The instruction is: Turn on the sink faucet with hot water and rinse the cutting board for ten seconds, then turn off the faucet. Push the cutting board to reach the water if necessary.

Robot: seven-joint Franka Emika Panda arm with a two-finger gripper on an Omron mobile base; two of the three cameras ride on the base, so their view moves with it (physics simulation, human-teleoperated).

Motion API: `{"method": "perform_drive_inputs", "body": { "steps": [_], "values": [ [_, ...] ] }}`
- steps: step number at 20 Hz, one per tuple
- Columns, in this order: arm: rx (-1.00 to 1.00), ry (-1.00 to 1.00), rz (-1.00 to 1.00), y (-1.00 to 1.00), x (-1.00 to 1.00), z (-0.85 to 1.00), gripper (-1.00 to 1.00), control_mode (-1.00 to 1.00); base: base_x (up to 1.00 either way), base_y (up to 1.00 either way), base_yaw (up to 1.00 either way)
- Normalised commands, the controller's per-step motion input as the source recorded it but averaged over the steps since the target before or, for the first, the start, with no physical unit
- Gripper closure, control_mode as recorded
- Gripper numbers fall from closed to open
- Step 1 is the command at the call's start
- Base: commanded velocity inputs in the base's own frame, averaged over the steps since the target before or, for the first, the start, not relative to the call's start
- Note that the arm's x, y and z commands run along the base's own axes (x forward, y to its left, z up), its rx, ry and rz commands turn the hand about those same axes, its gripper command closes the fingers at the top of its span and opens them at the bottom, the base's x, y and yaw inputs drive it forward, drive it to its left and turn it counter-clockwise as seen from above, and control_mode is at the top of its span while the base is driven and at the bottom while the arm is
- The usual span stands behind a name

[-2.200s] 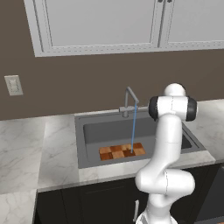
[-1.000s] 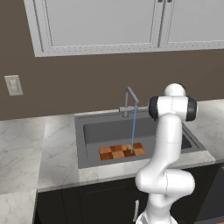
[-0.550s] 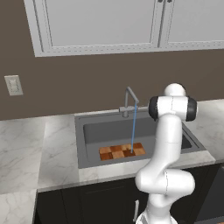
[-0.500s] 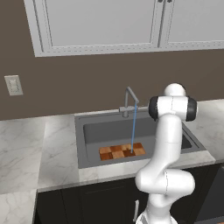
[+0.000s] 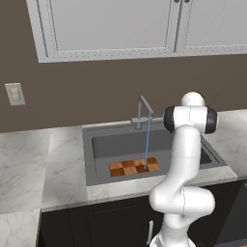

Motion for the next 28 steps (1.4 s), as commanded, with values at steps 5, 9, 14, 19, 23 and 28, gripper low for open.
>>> {"method": "perform_drive_inputs", "body": {
  "steps": [5, 9, 14, 19, 23, 28],
  "values": [
    [0.00, 0.00, 0.00, 0.00, 0.00, 0.00, 1.00, -1.00, 0.00, 0.00, 0.00],
    [0.00, 0.00, 0.00, 0.00, 0.00, 0.00, 1.00, -1.00, 0.00, 0.00, 0.00],
    [0.00, 0.00, 0.00, 0.00, 0.00, 0.00, 1.00, -1.00, 0.00, 0.00, 0.00],
    [0.00, 0.00, 0.00, 0.00, 0.00, 0.00, 1.00, -1.00, 0.00, 0.00, 0.00],
    [0.00, 0.00, 0.00, 0.00, 0.00, 0.00, 1.00, -1.00, 0.00, 0.00, 0.00],
    [0.00, 0.00, 0.00, 0.00, 0.00, 0.00, 1.00, -1.00, 0.00, 0.00, 0.00]
  ]
}}
